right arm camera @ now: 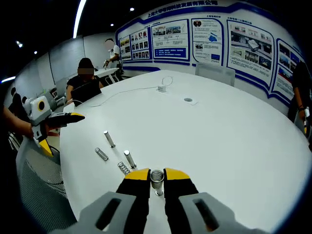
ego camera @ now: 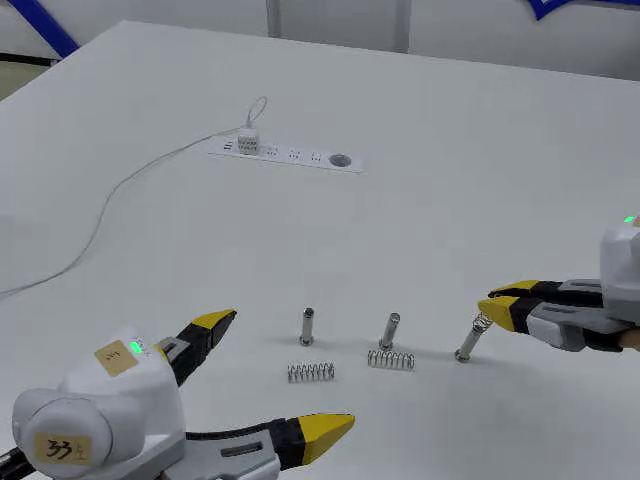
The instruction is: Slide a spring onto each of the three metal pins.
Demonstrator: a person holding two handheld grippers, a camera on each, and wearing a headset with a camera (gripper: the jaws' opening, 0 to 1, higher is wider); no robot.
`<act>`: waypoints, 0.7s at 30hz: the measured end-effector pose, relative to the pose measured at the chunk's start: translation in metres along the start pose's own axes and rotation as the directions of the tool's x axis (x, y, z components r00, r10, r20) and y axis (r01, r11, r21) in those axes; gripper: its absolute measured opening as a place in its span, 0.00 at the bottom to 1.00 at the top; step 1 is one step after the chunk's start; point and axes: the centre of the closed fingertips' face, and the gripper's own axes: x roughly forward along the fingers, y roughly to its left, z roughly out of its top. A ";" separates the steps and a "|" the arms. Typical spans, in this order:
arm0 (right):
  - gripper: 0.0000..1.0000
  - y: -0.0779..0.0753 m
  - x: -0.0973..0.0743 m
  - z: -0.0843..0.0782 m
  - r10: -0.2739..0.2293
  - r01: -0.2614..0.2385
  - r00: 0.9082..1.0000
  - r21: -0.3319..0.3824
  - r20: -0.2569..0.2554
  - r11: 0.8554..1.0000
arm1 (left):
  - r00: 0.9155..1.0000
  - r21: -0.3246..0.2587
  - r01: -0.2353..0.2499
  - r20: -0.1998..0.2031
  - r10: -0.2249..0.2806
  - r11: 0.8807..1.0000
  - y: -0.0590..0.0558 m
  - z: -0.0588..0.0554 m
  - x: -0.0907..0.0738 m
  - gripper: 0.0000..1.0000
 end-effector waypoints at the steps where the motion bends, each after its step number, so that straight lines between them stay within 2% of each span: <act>1: 0.11 0.000 0.001 -0.001 -0.002 0.002 1.000 -0.003 -0.003 1.000 | 1.000 -0.001 -0.001 0.001 0.001 1.000 0.000 0.000 0.000 1.00; 6: 0.11 -0.003 0.004 -0.005 -0.011 0.011 1.000 -0.001 -0.013 1.000 | 1.000 -0.005 0.001 -0.021 -0.001 1.000 0.001 -0.005 0.001 1.00; 8: 0.11 -0.002 0.006 -0.006 -0.011 0.011 1.000 -0.002 -0.016 1.000 | 0.999 -0.041 0.030 0.014 -0.030 0.999 -0.005 0.002 0.001 1.00; 11: 0.11 -0.001 0.009 -0.008 -0.009 0.009 1.000 -0.012 -0.029 1.000 | 0.999 -0.030 0.040 0.022 -0.039 0.999 -0.011 0.005 0.001 1.00; 16: 0.11 0.000 0.016 -0.014 -0.012 0.011 0.999 -0.025 -0.050 1.000 | 0.998 -0.012 0.052 -0.016 -0.053 0.999 -0.012 -0.004 0.003 1.00; 21: 0.11 0.002 0.023 -0.024 -0.008 0.006 0.997 -0.034 -0.073 0.999 | 0.999 -0.018 0.047 -0.018 -0.047 0.999 -0.009 -0.005 0.003 0.99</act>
